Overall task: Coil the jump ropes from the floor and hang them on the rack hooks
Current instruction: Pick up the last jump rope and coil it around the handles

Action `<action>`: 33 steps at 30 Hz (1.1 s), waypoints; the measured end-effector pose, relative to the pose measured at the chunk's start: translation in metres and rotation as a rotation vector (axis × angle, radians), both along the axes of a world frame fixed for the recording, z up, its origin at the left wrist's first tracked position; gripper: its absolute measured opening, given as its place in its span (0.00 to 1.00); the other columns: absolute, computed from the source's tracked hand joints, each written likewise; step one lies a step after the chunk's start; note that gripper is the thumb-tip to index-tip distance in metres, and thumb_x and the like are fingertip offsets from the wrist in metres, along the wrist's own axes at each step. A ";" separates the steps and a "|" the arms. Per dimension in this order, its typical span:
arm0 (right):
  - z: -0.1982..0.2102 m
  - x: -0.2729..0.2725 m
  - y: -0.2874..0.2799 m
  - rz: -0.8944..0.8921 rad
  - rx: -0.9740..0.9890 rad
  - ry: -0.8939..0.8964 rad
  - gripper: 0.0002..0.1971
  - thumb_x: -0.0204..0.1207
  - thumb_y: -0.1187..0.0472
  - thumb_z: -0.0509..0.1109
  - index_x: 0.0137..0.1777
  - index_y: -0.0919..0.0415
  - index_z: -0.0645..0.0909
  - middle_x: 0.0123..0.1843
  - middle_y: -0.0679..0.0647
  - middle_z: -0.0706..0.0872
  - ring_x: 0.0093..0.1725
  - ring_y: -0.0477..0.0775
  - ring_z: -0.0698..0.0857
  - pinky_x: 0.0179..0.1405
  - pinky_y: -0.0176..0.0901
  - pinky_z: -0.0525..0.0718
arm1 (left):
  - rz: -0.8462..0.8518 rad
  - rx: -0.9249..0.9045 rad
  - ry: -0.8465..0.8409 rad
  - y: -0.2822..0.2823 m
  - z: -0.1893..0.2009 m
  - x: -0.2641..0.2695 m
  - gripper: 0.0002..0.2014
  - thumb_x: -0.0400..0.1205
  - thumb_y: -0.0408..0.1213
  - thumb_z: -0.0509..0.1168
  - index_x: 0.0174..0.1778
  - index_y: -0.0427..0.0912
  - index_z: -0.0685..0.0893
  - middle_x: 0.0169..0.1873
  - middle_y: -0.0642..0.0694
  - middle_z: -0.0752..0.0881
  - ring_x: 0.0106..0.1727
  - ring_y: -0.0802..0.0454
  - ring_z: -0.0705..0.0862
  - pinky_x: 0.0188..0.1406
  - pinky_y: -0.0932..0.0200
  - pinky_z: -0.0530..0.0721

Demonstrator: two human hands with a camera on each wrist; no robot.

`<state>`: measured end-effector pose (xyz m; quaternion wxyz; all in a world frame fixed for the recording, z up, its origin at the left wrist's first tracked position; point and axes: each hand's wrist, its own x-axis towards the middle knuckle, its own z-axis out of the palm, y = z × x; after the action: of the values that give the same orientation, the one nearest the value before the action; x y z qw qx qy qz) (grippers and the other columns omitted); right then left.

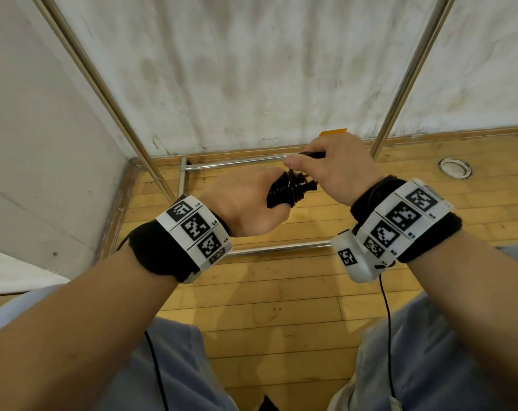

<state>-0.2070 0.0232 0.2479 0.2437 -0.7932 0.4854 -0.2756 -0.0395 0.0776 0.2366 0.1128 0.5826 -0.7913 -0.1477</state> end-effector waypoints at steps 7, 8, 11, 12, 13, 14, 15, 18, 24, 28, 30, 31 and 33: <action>-0.003 0.007 -0.003 -0.029 0.139 -0.180 0.19 0.71 0.45 0.73 0.26 0.57 0.80 0.13 0.41 0.71 0.16 0.39 0.70 0.15 0.24 0.65 | 0.021 -0.032 -0.086 -0.003 -0.007 -0.006 0.20 0.76 0.67 0.56 0.45 0.53 0.78 0.33 0.57 0.81 0.36 0.55 0.81 0.38 0.49 0.83; -0.003 0.008 -0.003 -0.024 0.150 -0.188 0.19 0.71 0.45 0.74 0.27 0.58 0.80 0.13 0.41 0.71 0.15 0.39 0.70 0.15 0.23 0.64 | 0.001 -0.056 -0.086 -0.003 -0.007 -0.006 0.19 0.77 0.66 0.58 0.47 0.54 0.79 0.35 0.58 0.81 0.38 0.55 0.81 0.39 0.50 0.83; -0.006 0.005 -0.008 -0.009 0.211 -0.214 0.20 0.69 0.42 0.74 0.25 0.56 0.82 0.17 0.43 0.71 0.17 0.41 0.69 0.16 0.26 0.66 | -0.028 -0.106 -0.043 -0.001 -0.005 -0.003 0.18 0.76 0.63 0.62 0.52 0.54 0.81 0.38 0.58 0.83 0.41 0.54 0.82 0.39 0.52 0.81; -0.006 0.003 -0.009 -0.008 0.244 -0.221 0.21 0.68 0.40 0.74 0.25 0.56 0.82 0.20 0.47 0.72 0.19 0.43 0.70 0.18 0.27 0.68 | -0.020 -0.110 -0.011 0.000 -0.004 -0.002 0.17 0.76 0.63 0.63 0.50 0.56 0.82 0.36 0.59 0.83 0.40 0.55 0.82 0.38 0.53 0.81; -0.006 0.001 -0.011 0.001 0.283 -0.237 0.23 0.68 0.39 0.73 0.26 0.58 0.82 0.23 0.50 0.73 0.22 0.45 0.71 0.21 0.28 0.70 | -0.018 -0.120 0.030 0.002 -0.002 -0.001 0.14 0.75 0.64 0.64 0.45 0.59 0.80 0.33 0.60 0.82 0.37 0.57 0.82 0.35 0.55 0.80; -0.005 -0.001 -0.013 0.023 0.323 -0.263 0.25 0.68 0.38 0.73 0.27 0.61 0.82 0.24 0.52 0.74 0.25 0.48 0.72 0.25 0.31 0.72 | -0.018 -0.141 0.072 0.004 0.001 -0.001 0.12 0.74 0.64 0.64 0.40 0.61 0.78 0.30 0.60 0.81 0.33 0.60 0.81 0.32 0.58 0.78; -0.005 -0.002 -0.013 0.060 0.362 -0.289 0.26 0.68 0.37 0.72 0.29 0.63 0.82 0.25 0.54 0.75 0.26 0.50 0.74 0.29 0.34 0.74 | -0.023 -0.179 0.124 0.006 0.003 -0.001 0.11 0.73 0.64 0.63 0.36 0.62 0.75 0.27 0.60 0.80 0.31 0.62 0.80 0.29 0.63 0.75; -0.006 0.002 -0.009 0.172 0.484 -0.403 0.25 0.69 0.38 0.71 0.30 0.62 0.81 0.28 0.57 0.78 0.30 0.57 0.75 0.35 0.46 0.76 | -0.002 -0.266 0.274 0.011 0.009 0.001 0.17 0.73 0.62 0.62 0.40 0.52 0.81 0.26 0.57 0.80 0.30 0.61 0.80 0.26 0.69 0.73; -0.016 0.020 0.008 0.090 0.540 -0.574 0.16 0.82 0.67 0.56 0.33 0.59 0.75 0.18 0.44 0.73 0.17 0.43 0.71 0.20 0.38 0.71 | 0.247 -0.314 0.421 0.006 0.010 0.001 0.14 0.72 0.62 0.61 0.33 0.57 0.69 0.25 0.58 0.76 0.25 0.63 0.76 0.21 0.74 0.70; -0.018 0.031 0.017 0.118 0.439 -0.561 0.12 0.84 0.62 0.57 0.43 0.60 0.79 0.24 0.47 0.70 0.23 0.45 0.65 0.22 0.38 0.63 | 0.377 -0.325 0.456 -0.003 0.009 0.003 0.19 0.74 0.67 0.56 0.32 0.54 0.68 0.25 0.55 0.78 0.24 0.61 0.76 0.19 0.72 0.70; -0.019 0.035 0.022 0.130 0.304 -0.404 0.10 0.84 0.60 0.57 0.45 0.55 0.79 0.27 0.46 0.72 0.22 0.40 0.68 0.25 0.37 0.64 | 0.412 -0.340 0.430 -0.007 0.006 0.008 0.20 0.76 0.66 0.56 0.32 0.54 0.67 0.25 0.55 0.76 0.24 0.61 0.74 0.19 0.71 0.69; -0.019 0.036 0.025 0.146 0.251 -0.321 0.10 0.84 0.59 0.58 0.42 0.52 0.78 0.27 0.45 0.72 0.21 0.39 0.69 0.25 0.35 0.65 | 0.424 -0.343 0.398 -0.009 0.004 0.010 0.20 0.78 0.66 0.57 0.32 0.53 0.67 0.25 0.55 0.76 0.25 0.61 0.73 0.19 0.69 0.67; -0.018 0.037 0.029 0.152 0.194 -0.215 0.12 0.83 0.59 0.60 0.37 0.53 0.76 0.25 0.44 0.72 0.19 0.38 0.70 0.22 0.31 0.63 | 0.429 -0.330 0.319 -0.013 -0.001 0.013 0.21 0.79 0.66 0.57 0.33 0.52 0.68 0.26 0.55 0.76 0.26 0.61 0.73 0.22 0.64 0.64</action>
<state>-0.1697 0.0521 0.2295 0.3900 -0.7663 0.4193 -0.2915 -0.0264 0.0650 0.2358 0.3571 0.6796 -0.6359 -0.0794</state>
